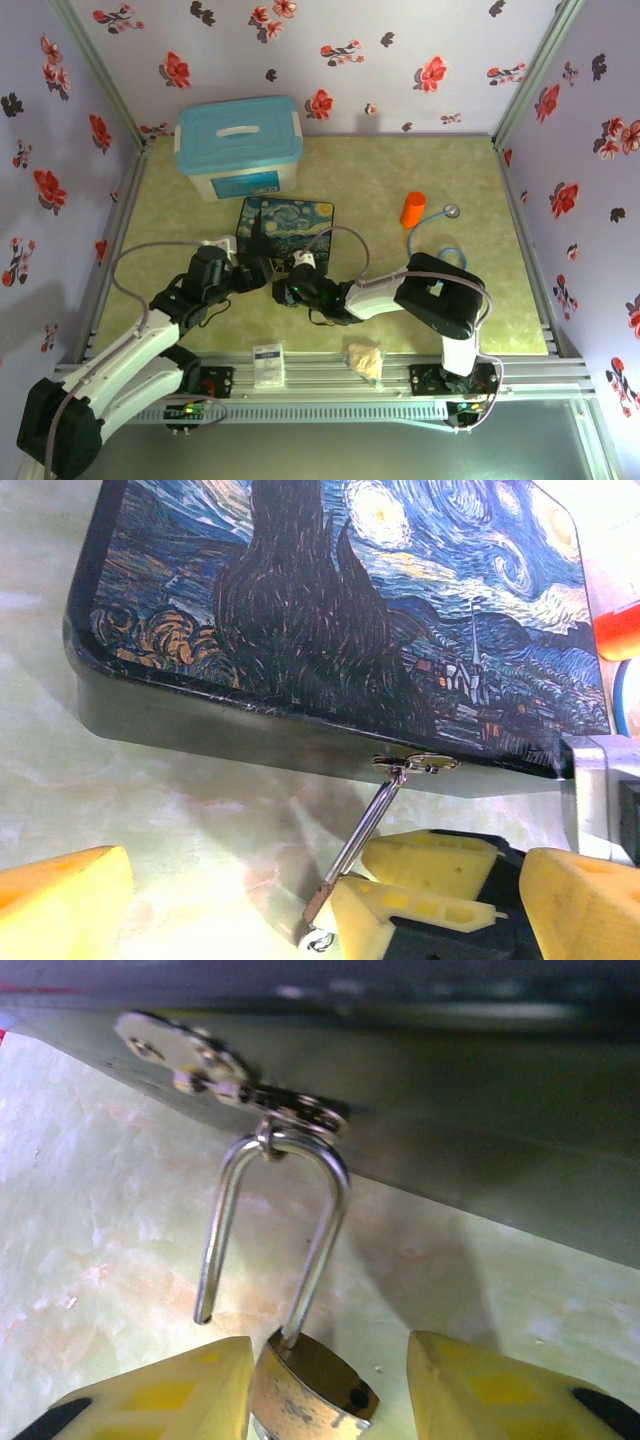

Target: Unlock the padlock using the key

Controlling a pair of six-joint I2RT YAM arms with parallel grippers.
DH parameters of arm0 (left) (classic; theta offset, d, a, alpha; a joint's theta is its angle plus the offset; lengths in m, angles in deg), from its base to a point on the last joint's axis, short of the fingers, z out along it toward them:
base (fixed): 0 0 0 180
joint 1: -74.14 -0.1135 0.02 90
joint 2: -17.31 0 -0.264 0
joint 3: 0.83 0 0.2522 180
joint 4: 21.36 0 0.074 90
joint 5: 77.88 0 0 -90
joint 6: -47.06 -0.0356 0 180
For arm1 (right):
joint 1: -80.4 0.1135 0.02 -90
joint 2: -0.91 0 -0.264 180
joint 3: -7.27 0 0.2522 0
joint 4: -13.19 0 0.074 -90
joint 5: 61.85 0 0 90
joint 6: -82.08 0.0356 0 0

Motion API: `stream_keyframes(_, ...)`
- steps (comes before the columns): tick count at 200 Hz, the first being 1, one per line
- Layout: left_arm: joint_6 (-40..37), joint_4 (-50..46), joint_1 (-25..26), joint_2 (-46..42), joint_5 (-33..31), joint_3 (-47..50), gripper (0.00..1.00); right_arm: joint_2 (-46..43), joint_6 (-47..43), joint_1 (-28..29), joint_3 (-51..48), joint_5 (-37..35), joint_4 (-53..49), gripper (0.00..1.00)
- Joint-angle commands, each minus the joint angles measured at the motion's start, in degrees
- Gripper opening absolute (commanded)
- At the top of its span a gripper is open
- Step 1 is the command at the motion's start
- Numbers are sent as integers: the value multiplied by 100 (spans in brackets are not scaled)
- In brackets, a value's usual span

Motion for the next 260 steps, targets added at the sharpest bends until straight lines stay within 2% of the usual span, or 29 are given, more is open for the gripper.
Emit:
stream_keyframes(1, -15, 104, -48, -81, 76, 116, 100, 171, 163, 100, 141, -152, -157, 39)
stream_keyframes(26, 18, 18, -62, -131, 75, 142, 100, 148, 225, 105, 42, -186, -29, 34)
stream_keyframes(48, 37, 6, -61, -230, 64, 198, 100, 87, 255, 104, -95, -212, 152, 25)
stream_keyframes(58, 23, 22, -70, -232, 63, 195, 99, 109, 273, 99, -95, -219, 136, 27)
stream_keyframes(77, -31, 17, -79, -172, 68, 132, 99, 180, 316, 94, -11, -241, -16, 43)
stream_keyframes(115, -47, 48, -88, -53, 68, 67, 100, 201, 298, 92, 41, -215, -82, 33)
stream_keyframes(138, -67, 49, -96, -50, 65, 59, 99, 258, 359, 93, 31, -229, -84, 38)
stream_keyframes(166, -110, 37, -140, -41, 68, 9, 99, 409, 412, 90, 140, -171, -171, 38)
stream_keyframes(207, -159, 2, -189, -52, 61, -99, 100, 323, 505, 78, -74, -239, 53, 23)
stream_keyframes(238, -207, 6, -253, -17, 62, -132, 100, 363, 617, 37, -133, -219, 117, 20)
stream_keyframes(260, -221, 31, -298, 6, 68, -169, 99, 198, 661, 19, -363, -339, 368, 14)
